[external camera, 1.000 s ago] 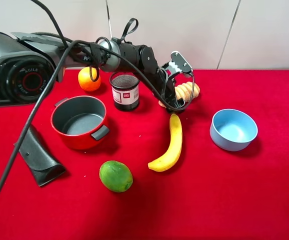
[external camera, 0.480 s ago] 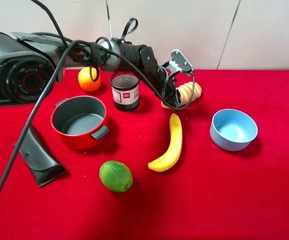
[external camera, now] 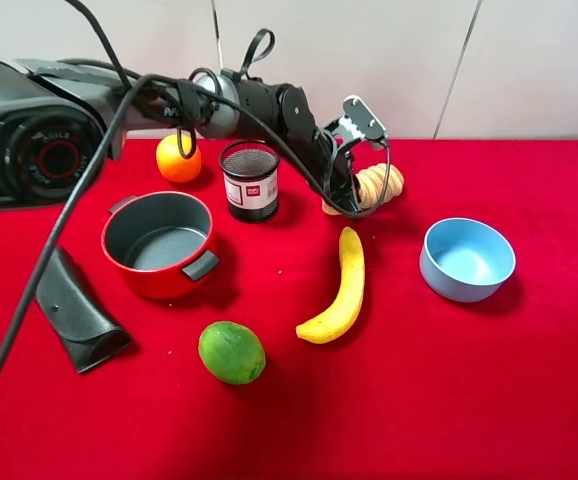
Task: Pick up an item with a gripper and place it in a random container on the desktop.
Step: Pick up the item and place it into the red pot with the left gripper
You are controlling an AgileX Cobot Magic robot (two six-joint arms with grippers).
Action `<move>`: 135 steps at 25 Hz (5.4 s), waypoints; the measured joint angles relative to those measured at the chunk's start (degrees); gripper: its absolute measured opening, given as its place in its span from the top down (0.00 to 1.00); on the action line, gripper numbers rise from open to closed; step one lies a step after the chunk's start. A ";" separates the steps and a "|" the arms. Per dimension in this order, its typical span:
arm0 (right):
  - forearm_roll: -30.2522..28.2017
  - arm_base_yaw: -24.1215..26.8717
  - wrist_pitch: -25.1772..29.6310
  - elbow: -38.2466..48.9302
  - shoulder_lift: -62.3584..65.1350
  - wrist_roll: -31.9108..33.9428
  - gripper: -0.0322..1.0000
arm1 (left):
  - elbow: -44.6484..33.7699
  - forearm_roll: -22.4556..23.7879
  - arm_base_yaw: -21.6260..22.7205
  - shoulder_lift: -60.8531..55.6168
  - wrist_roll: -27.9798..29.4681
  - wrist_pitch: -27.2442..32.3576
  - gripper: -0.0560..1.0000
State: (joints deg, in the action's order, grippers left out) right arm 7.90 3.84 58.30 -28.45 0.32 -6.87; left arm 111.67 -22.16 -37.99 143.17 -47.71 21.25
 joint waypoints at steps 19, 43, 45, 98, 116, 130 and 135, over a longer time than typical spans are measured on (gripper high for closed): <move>0.00 0.00 0.00 0.00 0.00 0.00 0.30 | 0.00 4.11 0.18 -10.46 1.50 12.55 0.71; 0.00 0.00 0.00 0.00 0.00 0.00 0.30 | -13.12 11.68 2.97 -29.61 8.88 23.45 0.73; 0.00 0.00 0.00 0.00 0.00 0.00 0.30 | -16.97 11.73 3.89 -32.65 8.93 22.46 0.73; 0.02 0.00 0.00 0.00 0.00 0.00 0.30 | -43.81 22.61 11.46 -59.49 49.68 41.02 0.76; 0.02 0.00 0.00 0.00 0.00 0.00 0.30 | -49.98 23.04 12.21 -52.74 48.11 31.04 0.76; 0.02 0.00 0.00 0.00 0.00 0.00 0.30 | -49.98 23.29 12.21 -45.71 45.19 24.31 0.76; 0.02 0.00 0.00 0.00 0.00 0.00 0.30 | -49.98 23.50 12.21 -45.45 43.59 23.31 0.76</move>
State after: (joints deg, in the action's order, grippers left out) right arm 7.92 3.84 58.30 -28.45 0.32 -6.87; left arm 61.69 1.35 -25.77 97.72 -4.12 44.56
